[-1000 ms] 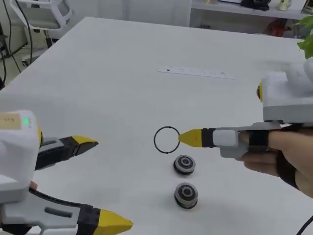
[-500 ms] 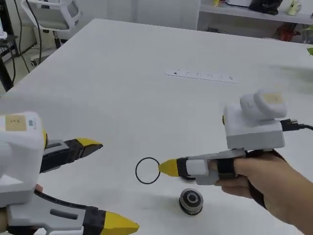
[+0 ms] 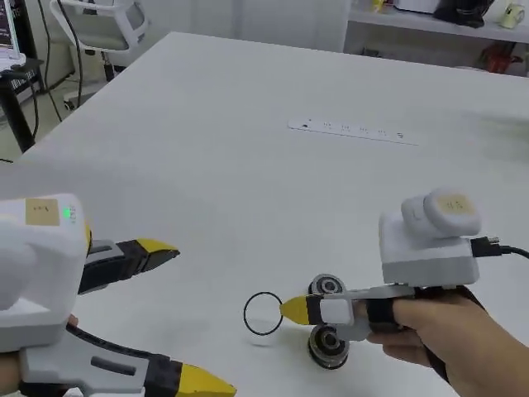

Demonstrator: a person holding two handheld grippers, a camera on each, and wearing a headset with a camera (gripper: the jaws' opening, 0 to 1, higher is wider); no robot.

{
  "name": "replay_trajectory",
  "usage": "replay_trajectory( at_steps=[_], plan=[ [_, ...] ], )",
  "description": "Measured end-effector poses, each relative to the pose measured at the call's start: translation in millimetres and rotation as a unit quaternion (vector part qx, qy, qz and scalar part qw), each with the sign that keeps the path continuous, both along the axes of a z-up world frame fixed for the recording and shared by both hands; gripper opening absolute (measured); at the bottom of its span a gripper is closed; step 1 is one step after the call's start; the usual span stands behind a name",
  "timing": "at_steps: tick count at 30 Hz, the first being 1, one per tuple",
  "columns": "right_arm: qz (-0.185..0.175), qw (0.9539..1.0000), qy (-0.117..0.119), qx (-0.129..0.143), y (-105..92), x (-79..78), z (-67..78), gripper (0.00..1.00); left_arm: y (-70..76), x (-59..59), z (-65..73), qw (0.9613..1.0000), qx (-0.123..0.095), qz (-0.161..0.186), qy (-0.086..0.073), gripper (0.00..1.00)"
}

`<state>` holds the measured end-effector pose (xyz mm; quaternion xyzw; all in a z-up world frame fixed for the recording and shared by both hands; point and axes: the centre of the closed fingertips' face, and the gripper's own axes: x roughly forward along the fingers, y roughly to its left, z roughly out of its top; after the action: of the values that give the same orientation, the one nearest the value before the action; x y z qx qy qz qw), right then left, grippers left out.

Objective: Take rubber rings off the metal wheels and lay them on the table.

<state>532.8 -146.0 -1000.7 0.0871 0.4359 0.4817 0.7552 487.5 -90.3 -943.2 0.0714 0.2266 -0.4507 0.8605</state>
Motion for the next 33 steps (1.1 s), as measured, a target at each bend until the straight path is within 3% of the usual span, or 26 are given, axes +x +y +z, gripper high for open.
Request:
replay_trajectory(
  at_steps=[5, 9, 12, 21, 25, 28, 33],
  plan=[
    [0.020, 0.9996, -0.008, -0.018, 3.0, -5.5, -7.5, 0.00, 0.5, -0.2, -0.8, 1.0000, 0.003, -0.001, 0.000, 0.96],
    [0.035, 0.9984, -0.028, -0.035, 2.7, -6.5, -11.3, 0.01, 0.8, -0.2, -1.0, 1.0000, 0.003, -0.001, 0.000, 0.96],
    [0.039, 0.9980, -0.035, -0.034, 3.5, -6.3, -10.0, 0.06, 1.5, 0.5, -0.6, 1.0000, 0.003, 0.001, -0.001, 0.96],
    [0.034, 0.9979, -0.041, -0.037, -1.2, -1.9, -7.6, 0.10, 2.9, 1.9, 1.0, 1.0000, 0.001, 0.006, -0.005, 0.94],
    [0.029, 0.9982, -0.042, -0.030, -3.0, -1.4, -0.4, 0.10, 2.4, 1.9, 1.4, 1.0000, 0.000, 0.005, -0.005, 0.94],
    [0.028, 0.9977, -0.057, -0.024, -5.4, 2.4, 10.0, 0.10, 1.6, 1.4, 1.6, 1.0000, 0.000, 0.003, -0.006, 0.94],
    [0.022, 0.9962, -0.084, -0.001, -8.1, 10.2, 37.7, 0.11, -0.6, -0.5, 1.2, 1.0000, 0.003, -0.005, -0.006, 0.94]
  ],
)
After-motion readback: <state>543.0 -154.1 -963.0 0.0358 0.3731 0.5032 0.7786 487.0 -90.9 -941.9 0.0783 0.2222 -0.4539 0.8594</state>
